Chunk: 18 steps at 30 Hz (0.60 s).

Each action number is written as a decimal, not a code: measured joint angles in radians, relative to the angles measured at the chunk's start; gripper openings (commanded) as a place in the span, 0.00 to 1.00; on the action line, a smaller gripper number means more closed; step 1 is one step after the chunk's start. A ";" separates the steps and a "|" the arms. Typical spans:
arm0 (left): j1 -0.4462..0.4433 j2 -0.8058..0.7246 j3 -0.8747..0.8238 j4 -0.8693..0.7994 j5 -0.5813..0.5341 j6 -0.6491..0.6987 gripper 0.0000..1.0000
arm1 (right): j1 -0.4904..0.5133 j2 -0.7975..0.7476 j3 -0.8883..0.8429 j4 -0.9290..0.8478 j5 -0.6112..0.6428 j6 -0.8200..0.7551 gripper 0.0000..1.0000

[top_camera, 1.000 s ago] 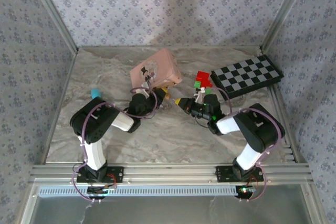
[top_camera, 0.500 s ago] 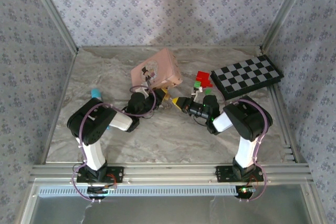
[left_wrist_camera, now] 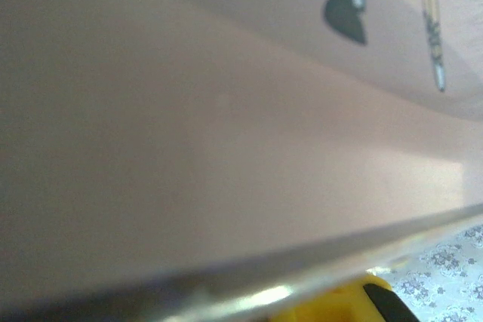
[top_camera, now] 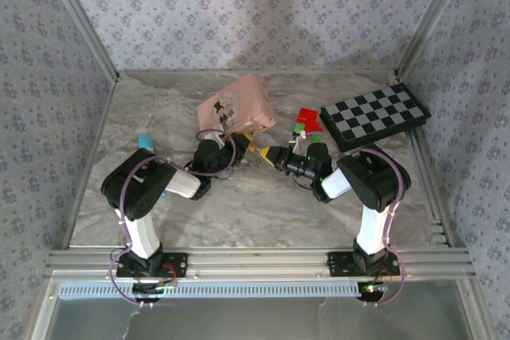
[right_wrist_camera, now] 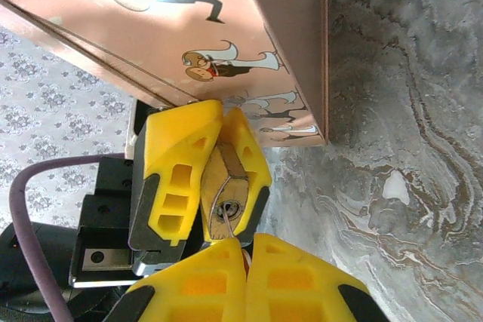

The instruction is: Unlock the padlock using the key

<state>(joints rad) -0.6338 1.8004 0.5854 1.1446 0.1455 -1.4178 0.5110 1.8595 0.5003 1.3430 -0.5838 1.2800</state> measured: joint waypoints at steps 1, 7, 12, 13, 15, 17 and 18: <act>0.002 0.000 0.000 0.000 0.000 0.000 0.00 | 0.000 0.000 0.002 0.000 -0.005 0.003 0.00; 0.006 0.000 0.000 0.001 -0.001 -0.001 0.00 | -0.002 0.006 0.019 -0.009 -0.030 0.023 0.00; 0.011 -0.001 0.000 0.001 -0.003 0.002 0.00 | -0.002 0.011 0.033 -0.021 -0.038 0.041 0.00; 0.012 -0.002 0.000 -0.001 -0.004 0.003 0.00 | -0.002 0.016 0.037 -0.021 -0.041 0.045 0.00; 0.015 -0.006 0.000 -0.009 -0.008 0.003 0.00 | -0.002 0.025 0.047 -0.021 -0.047 0.051 0.00; 0.018 -0.007 0.000 -0.012 -0.010 0.006 0.00 | -0.002 0.032 0.055 -0.021 -0.052 0.061 0.00; 0.019 -0.007 0.000 -0.012 -0.011 0.006 0.00 | -0.002 0.036 0.058 -0.020 -0.053 0.066 0.00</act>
<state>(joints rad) -0.6151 1.7931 0.5854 1.1324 0.1345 -1.4117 0.5095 1.8954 0.5583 1.3231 -0.6369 1.3457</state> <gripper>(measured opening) 0.129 0.053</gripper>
